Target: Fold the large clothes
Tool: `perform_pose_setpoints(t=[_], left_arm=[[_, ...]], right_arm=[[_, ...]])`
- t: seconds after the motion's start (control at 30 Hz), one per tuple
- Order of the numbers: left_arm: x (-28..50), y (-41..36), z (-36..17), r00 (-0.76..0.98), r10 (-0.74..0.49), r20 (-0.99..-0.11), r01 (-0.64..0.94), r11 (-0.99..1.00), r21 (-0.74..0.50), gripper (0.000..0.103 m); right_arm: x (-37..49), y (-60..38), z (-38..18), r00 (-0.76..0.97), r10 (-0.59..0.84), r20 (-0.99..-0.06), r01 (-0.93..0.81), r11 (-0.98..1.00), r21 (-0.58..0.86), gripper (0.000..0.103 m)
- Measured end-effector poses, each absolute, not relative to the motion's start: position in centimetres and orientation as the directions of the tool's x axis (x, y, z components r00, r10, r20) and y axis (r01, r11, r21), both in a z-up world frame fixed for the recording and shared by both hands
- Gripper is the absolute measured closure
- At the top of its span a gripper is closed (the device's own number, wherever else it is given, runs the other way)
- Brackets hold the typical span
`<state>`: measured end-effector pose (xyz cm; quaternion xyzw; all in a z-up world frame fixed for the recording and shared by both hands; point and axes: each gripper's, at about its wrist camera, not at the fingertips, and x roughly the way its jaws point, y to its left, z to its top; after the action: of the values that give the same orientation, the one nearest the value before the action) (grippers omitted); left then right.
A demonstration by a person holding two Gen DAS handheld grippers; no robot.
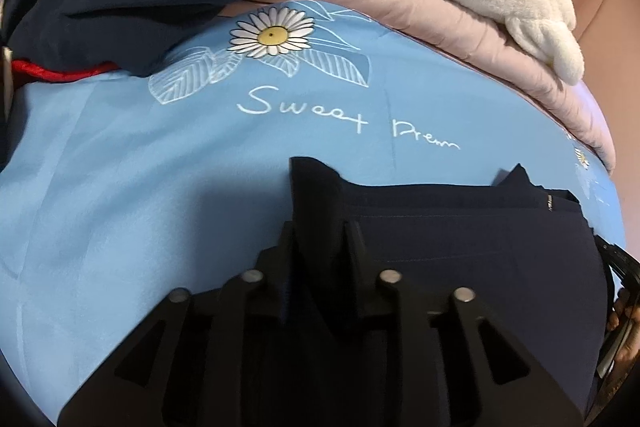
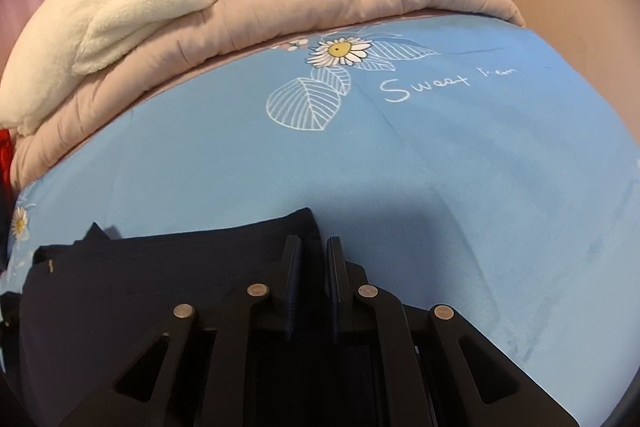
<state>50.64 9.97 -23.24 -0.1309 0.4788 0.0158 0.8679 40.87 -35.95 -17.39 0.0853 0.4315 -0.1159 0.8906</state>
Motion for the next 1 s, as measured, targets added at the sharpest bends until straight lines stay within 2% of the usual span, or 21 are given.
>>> perform_pose_setpoints(t=[0.03, 0.07, 0.1, 0.17, 0.2, 0.27, 0.4, 0.53, 0.57, 0.73, 0.87, 1.0], left_arm=[[50.5, 10.0, -23.2, 0.54, -0.092, -0.836, -0.164, 0.964, -0.212, 0.067], [50.1, 10.3, -22.8, 0.537, -0.1, -0.838, -0.173, 0.959, -0.225, 0.066], [49.8, 10.5, -22.5, 0.533, -0.107, -0.839, -0.18, 0.955, -0.237, 0.065], [48.5, 11.0, -21.2, 0.538, -0.135, -0.832, -0.182, 0.945, -0.27, 0.064], [47.9, 11.0, -20.5, 0.542, -0.141, -0.828, -0.179, 0.944, -0.278, 0.062], [46.5, 11.1, -18.8, 0.561, -0.143, -0.816, -0.168, 0.945, -0.281, 0.05], [41.9, 11.3, -14.6, 0.614, -0.109, -0.782, -0.158, 0.953, -0.257, 0.033], [36.8, 11.7, -11.8, 0.656, -0.088, -0.75, -0.169, 0.951, -0.259, 0.017], [36.1, 11.7, -11.6, 0.659, -0.084, -0.748, -0.176, 0.949, -0.261, 0.017], [30.9, 12.6, -10.0, 0.679, -0.102, -0.727, -0.186, 0.934, -0.305, 0.017], [27.4, 12.8, -8.6, 0.691, -0.066, -0.72, -0.19, 0.944, -0.268, 0.017], [23.3, 13.1, -7.3, 0.72, -0.062, -0.691, -0.188, 0.942, -0.279, 0.012]], right_arm=[[40.6, -35.9, -17.1, 0.596, -0.136, -0.791, 0.279, 0.959, 0.046, 0.094], [40.4, -35.9, -17.1, 0.59, -0.145, -0.794, 0.284, 0.958, 0.035, 0.088], [39.6, -35.9, -16.5, 0.587, -0.166, -0.792, 0.295, 0.955, 0.019, 0.075], [39.6, -35.8, -16.1, 0.594, -0.186, -0.783, 0.303, 0.953, 0.003, 0.062], [38.6, -35.7, -15.1, 0.607, -0.191, -0.771, 0.298, 0.954, -0.002, 0.062], [37.5, -35.7, -14.0, 0.616, -0.193, -0.764, 0.296, 0.955, -0.002, 0.062], [33.6, -35.3, -10.5, 0.653, -0.163, -0.739, 0.258, 0.966, 0.015, 0.057], [29.9, -35.3, -7.6, 0.695, -0.134, -0.707, 0.242, 0.969, 0.055, 0.039], [28.7, -35.2, -7.1, 0.704, -0.124, -0.699, 0.24, 0.968, 0.069, 0.036], [24.7, -34.1, -4.6, 0.733, -0.119, -0.67, 0.206, 0.977, 0.051, 0.036], [21.6, -32.6, -2.4, 0.762, -0.109, -0.638, 0.165, 0.986, 0.029, 0.036], [17.7, -31.5, -0.1, 0.802, -0.085, -0.591, 0.129, 0.991, 0.033, 0.022]])
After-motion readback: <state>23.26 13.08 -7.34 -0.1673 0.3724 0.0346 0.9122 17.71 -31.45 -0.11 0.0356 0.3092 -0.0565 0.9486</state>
